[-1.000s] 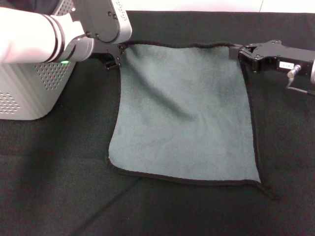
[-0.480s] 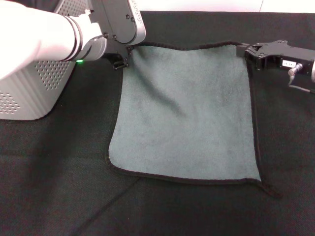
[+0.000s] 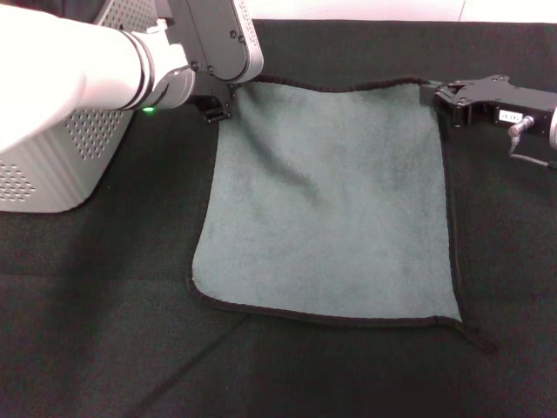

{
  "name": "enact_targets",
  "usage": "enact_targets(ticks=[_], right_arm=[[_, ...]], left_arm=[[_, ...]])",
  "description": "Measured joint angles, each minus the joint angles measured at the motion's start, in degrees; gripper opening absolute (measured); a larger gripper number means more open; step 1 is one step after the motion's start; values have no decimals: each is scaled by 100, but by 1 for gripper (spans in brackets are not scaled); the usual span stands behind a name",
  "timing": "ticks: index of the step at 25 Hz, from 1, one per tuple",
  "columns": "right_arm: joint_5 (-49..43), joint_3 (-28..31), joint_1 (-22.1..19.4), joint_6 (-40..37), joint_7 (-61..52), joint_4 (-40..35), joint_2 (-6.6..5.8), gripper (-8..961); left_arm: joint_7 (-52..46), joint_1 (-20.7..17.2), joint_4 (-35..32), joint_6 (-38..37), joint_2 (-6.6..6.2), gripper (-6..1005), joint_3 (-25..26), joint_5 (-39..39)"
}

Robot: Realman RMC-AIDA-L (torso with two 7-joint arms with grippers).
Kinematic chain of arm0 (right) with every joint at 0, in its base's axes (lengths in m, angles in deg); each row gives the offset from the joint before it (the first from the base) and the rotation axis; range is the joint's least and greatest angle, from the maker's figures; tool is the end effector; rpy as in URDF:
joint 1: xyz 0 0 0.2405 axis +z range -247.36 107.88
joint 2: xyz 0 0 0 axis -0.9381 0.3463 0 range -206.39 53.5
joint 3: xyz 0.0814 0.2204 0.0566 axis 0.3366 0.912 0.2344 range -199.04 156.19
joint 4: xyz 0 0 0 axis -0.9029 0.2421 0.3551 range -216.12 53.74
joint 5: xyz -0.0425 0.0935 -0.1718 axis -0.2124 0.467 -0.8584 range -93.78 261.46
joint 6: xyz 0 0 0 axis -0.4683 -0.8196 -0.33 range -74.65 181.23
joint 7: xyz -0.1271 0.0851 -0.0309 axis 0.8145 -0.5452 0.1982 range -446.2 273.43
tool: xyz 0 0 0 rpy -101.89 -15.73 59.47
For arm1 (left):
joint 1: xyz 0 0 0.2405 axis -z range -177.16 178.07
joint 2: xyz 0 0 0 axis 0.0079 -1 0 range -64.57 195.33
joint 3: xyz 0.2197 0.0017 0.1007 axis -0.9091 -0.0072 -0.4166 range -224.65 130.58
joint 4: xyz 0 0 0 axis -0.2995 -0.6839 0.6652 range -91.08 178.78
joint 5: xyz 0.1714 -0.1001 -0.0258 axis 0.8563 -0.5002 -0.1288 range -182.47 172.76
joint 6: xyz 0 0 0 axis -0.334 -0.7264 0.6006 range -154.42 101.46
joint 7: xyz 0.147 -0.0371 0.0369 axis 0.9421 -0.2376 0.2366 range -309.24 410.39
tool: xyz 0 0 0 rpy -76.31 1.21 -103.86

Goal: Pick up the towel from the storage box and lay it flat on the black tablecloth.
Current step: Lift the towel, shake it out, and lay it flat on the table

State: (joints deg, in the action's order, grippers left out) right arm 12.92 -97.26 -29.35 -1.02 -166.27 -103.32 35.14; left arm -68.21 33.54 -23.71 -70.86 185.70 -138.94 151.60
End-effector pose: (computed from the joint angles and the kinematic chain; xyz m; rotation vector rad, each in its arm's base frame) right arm 0.2167 0.4114 -0.0162 -2.4110 0.7683 0.6495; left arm -0.1702 0.4072 -0.0331 -2.3723 0.1183 0.4400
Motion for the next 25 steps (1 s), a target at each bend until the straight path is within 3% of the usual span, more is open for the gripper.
enact_targets(ticks=[20, 25], right_arm=[[-37, 52, -51, 33, 0, 15, 56, 8], [-55, 59, -64, 141, 14, -34, 61, 83]], left_arm=[[5, 16, 182, 209, 0, 54, -12, -1], [22, -46, 183, 323, -7, 91, -107, -2]])
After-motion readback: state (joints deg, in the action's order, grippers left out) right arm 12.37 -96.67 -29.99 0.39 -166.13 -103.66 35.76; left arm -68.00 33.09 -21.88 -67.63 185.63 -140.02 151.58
